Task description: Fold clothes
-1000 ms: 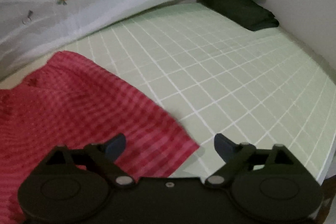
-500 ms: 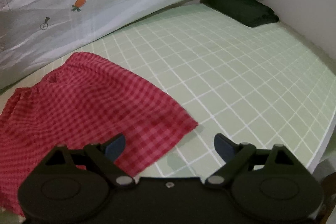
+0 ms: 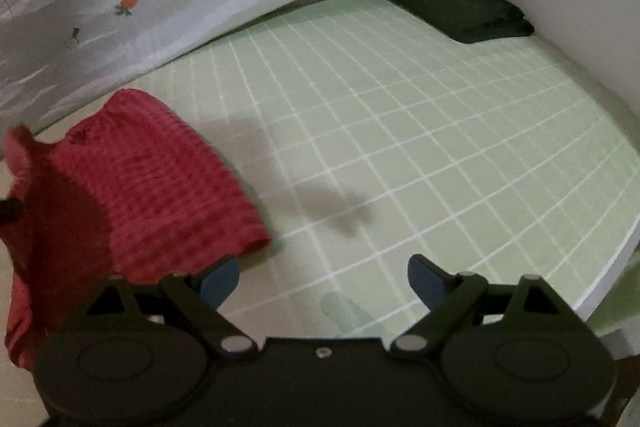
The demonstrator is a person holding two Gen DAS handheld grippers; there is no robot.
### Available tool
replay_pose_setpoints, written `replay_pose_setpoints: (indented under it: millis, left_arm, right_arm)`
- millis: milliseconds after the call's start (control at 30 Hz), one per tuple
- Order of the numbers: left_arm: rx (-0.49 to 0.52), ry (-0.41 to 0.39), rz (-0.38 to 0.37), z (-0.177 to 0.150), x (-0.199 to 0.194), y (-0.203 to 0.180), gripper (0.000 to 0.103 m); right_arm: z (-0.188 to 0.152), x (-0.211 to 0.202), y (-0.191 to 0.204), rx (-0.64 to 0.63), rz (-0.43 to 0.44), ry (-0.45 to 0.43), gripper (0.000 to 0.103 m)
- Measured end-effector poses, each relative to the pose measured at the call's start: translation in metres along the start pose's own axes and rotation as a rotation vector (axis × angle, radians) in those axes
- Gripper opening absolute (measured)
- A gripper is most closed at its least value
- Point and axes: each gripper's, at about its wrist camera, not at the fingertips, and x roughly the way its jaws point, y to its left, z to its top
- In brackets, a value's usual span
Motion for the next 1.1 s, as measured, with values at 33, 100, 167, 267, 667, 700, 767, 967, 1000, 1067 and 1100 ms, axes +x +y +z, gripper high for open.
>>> replay_pose_setpoints:
  millis: [33,100,167,267,667,700,767,967,1000,1067,1100]
  left_arm:
    - [0.008,0.014,0.002,-0.006,0.007,-0.011,0.014]
    - [0.012,0.038,0.021,-0.018,0.017,-0.027,0.023]
    - [-0.02,0.036,0.107,-0.025,0.015,-0.023,0.033]
    - [-0.067,0.035,0.232,-0.034,0.013,-0.014,0.042]
    - [-0.171,0.124,0.473,-0.062,0.034,0.011,0.053]
    - [-0.179,0.131,0.493,-0.065,0.036,0.013,0.055]
    - [-0.191,0.142,0.532,-0.069,0.039,0.016,0.06]
    - [-0.237,0.134,0.562,-0.076,0.034,0.027,0.075]
    - [-0.247,0.133,0.563,-0.077,0.033,0.028,0.077]
    - [-0.262,0.133,0.567,-0.077,0.032,0.031,0.079]
    - [-0.269,0.133,0.569,-0.077,0.032,0.032,0.08]
  right_arm:
    - [0.002,0.003,-0.004,-0.007,0.007,0.002,0.092]
    - [0.007,0.009,-0.011,-0.028,0.019,0.003,0.092]
    - [0.011,0.015,-0.011,-0.061,0.024,-0.01,0.093]
    - [0.017,0.026,-0.001,-0.122,0.025,-0.028,0.103]
    - [0.035,0.062,0.108,-0.358,0.35,0.041,0.093]
    - [0.034,0.064,0.116,-0.374,0.378,0.052,0.083]
    - [0.031,0.069,0.131,-0.406,0.431,0.083,0.067]
    - [0.024,0.081,0.155,-0.466,0.565,0.169,0.027]
    - [0.024,0.081,0.155,-0.472,0.573,0.17,0.016]
    - [0.023,0.081,0.155,-0.482,0.589,0.172,0.004]
    - [0.022,0.081,0.156,-0.487,0.597,0.174,0.003]
